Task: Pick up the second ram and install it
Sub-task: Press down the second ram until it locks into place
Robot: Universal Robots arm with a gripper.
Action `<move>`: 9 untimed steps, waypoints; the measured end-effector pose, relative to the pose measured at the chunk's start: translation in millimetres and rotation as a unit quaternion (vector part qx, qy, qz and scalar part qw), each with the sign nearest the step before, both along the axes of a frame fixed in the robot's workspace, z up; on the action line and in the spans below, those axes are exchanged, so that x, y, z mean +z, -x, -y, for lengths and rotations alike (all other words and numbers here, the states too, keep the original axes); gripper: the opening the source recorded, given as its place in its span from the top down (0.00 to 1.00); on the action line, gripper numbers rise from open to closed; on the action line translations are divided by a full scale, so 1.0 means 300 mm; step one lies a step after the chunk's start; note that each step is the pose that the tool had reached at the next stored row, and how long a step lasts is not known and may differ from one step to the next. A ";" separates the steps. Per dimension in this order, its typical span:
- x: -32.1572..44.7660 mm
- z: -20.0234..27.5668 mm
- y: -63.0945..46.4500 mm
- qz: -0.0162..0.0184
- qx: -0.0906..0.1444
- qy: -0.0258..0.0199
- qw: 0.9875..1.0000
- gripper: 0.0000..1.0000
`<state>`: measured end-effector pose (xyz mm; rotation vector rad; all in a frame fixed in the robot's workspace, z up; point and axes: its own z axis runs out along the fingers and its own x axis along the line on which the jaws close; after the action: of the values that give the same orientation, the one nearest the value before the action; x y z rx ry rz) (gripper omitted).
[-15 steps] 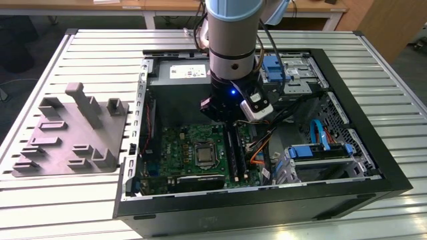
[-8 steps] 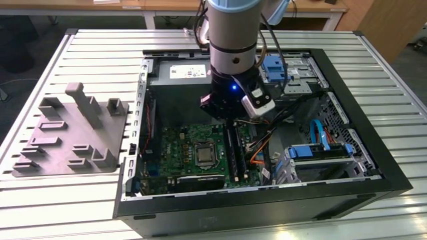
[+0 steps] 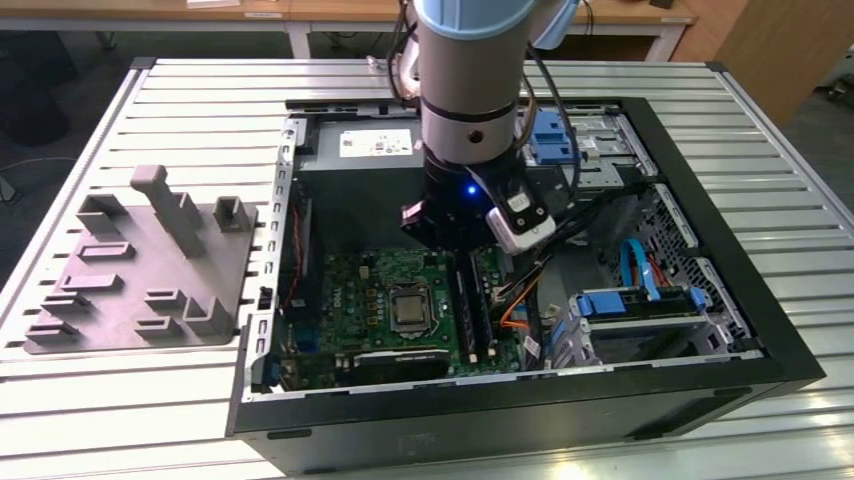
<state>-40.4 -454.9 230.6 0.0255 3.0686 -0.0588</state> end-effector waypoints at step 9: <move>0.000 0.072 0.000 0.000 0.000 0.000 1.000 0.90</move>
<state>-40.5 -476.6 230.6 0.0257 3.0685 -0.0585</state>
